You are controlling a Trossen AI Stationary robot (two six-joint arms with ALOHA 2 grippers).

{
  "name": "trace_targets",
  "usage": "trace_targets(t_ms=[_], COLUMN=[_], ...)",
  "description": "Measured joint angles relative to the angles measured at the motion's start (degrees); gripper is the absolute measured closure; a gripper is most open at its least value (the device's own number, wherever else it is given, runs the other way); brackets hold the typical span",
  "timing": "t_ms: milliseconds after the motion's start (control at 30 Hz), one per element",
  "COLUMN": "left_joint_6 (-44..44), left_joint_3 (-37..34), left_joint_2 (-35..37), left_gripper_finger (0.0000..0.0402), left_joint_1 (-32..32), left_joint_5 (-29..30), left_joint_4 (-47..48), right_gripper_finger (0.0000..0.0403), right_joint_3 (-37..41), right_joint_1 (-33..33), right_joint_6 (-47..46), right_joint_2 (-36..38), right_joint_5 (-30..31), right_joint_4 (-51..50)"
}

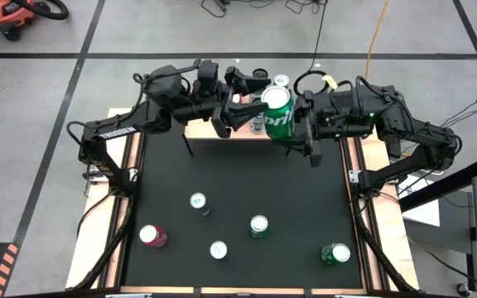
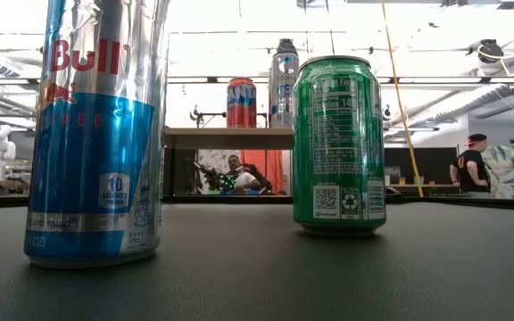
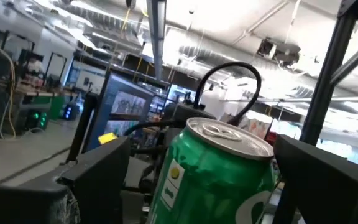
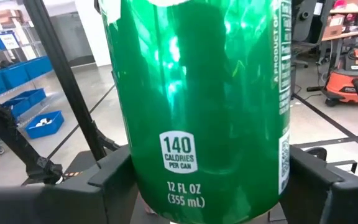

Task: Place canned beverage on shelf
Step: Put the top center green soda can on the shelf

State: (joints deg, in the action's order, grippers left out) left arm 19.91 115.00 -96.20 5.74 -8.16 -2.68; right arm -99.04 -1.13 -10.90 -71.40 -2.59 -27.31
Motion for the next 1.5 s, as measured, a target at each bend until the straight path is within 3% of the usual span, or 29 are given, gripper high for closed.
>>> trace_targets(t_ms=[600,1233,1500], left_joint_6=[-6.8,-6.8,-6.9], left_joint_3=[0.0,-0.1,-0.1], left_joint_2=[-0.2,-1.5,-1.5], left_gripper_finger=[0.0017,0.0018,0.007], left_joint_1=[-0.3,-0.4,-0.4], left_joint_5=[-0.5,-0.6,-0.8], left_joint_4=[3.7,3.9,3.7], right_gripper_finger=[0.0126,0.0126,0.0126], right_joint_3=[0.0,0.0,0.0], right_joint_1=[0.0,-0.1,-0.1], right_joint_6=[-0.4,-1.5,-1.6], right_joint_2=[0.0,-0.8,-0.8], right_joint_5=[0.9,1.0,1.0], right_joint_4=[0.3,-3.0,-2.9])
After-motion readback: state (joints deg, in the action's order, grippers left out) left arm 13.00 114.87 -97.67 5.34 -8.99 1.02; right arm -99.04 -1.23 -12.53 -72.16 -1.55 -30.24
